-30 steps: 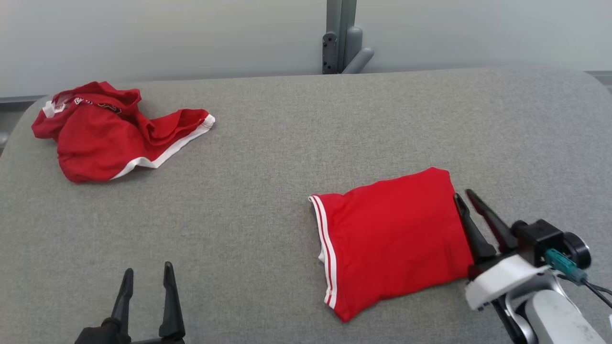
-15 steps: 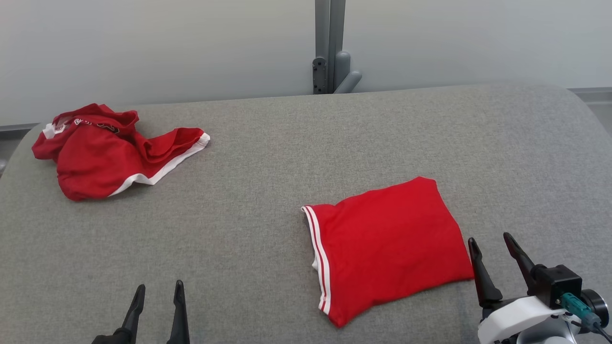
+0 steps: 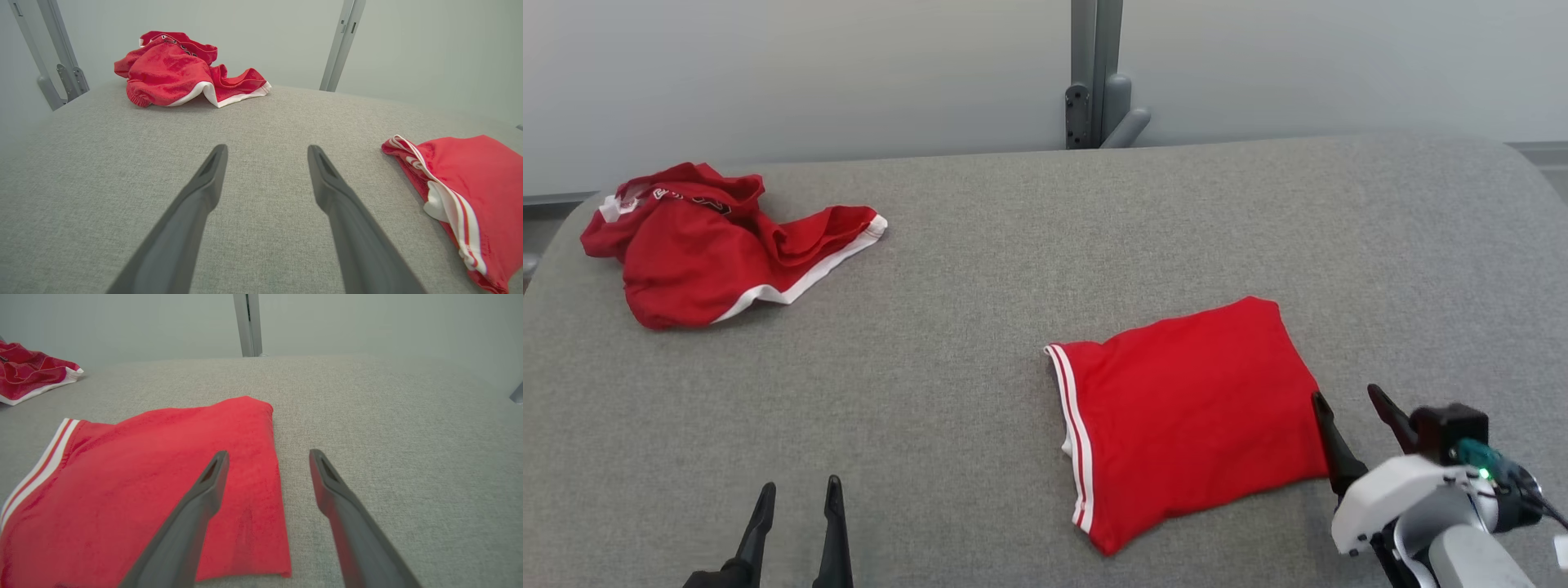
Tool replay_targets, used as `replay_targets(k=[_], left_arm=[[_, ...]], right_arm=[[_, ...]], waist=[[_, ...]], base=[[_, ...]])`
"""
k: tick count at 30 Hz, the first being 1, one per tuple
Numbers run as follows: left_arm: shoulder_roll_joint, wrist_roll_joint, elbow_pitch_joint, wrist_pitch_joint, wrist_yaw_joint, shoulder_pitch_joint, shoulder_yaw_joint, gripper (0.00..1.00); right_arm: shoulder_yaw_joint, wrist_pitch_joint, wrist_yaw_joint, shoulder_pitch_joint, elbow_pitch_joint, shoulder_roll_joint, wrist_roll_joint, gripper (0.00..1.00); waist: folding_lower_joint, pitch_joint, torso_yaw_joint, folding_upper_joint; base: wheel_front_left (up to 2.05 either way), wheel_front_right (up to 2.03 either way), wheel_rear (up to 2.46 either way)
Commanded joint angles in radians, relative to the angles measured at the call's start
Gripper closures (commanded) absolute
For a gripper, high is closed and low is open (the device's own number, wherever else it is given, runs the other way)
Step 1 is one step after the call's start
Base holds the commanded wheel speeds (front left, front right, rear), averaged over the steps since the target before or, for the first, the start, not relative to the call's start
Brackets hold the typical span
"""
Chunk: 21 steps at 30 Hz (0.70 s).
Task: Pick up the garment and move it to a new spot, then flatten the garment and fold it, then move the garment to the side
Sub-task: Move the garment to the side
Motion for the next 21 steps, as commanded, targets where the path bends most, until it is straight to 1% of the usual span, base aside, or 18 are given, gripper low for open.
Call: replay_targets(k=[1, 3, 4, 6, 9, 13, 19, 20, 21], left_arm=[[0.001, 0.001, -0.008, -0.003, 0.006, -0.004, -0.010, 0.00], [0.002, 0.001, -0.008, -0.003, 0.009, -0.021, -0.018, 0.00], [0.002, 0.001, -0.008, -0.003, 0.009, -0.021, -0.018, 0.00], [0.002, -0.001, -0.004, -0.003, 0.008, -0.039, -0.027, 0.00], [0.002, -0.004, 0.002, -0.003, 0.007, -0.060, -0.039, 0.00], [0.002, -0.012, 0.004, -0.003, 0.014, -0.086, -0.050, 0.00], [0.002, -0.010, 0.009, -0.003, 0.023, -0.108, -0.063, 0.00], [0.002, -0.010, 0.009, -0.003, 0.024, -0.109, -0.061, 0.00], [0.002, -0.010, 0.009, -0.003, 0.025, -0.111, -0.059, 0.00]], right_arm=[[0.030, 0.106, -0.001, -0.064, 0.029, -0.031, 0.017, 0.00], [0.047, 0.179, -0.001, -0.127, 0.044, -0.052, 0.031, 0.00], [0.047, 0.179, -0.001, -0.127, 0.044, -0.052, 0.031, 0.00], [0.072, 0.237, -0.001, -0.170, 0.072, -0.066, 0.039, 0.00], [0.090, 0.284, -0.001, -0.226, 0.123, -0.081, 0.049, 0.00], [0.113, 0.313, -0.001, -0.274, 0.198, -0.090, 0.065, 0.00], [0.153, 0.300, -0.001, -0.330, 0.289, -0.089, 0.104, 0.00], [0.154, 0.293, -0.001, -0.338, 0.300, -0.086, 0.117, 0.11], [0.155, 0.286, -0.001, -0.348, 0.308, -0.082, 0.131, 0.66]], waist=[[0.0000, 0.036, -0.001, 0.0005], [0.0000, 0.063, 0.001, 0.0005], [0.0000, 0.063, 0.001, 0.0005], [0.0000, 0.086, 0.008, 0.0005], [0.0000, 0.113, 0.023, 0.0005], [0.0000, 0.138, 0.044, 0.0005], [0.0000, 0.159, 0.058, 0.0005], [0.0000, 0.161, 0.057, 0.0005], [0.0000, 0.163, 0.053, 0.0005]], base=[[0.00, 0.00, 0.00], [0.00, 0.00, 0.00], [0.00, 0.00, 0.00], [0.00, 0.00, 0.00], [0.00, 0.00, 0.00], [0.00, 0.00, 0.00], [0.00, 0.00, 0.00], [0.00, 0.00, 0.00], [0.00, 0.00, 0.00]])
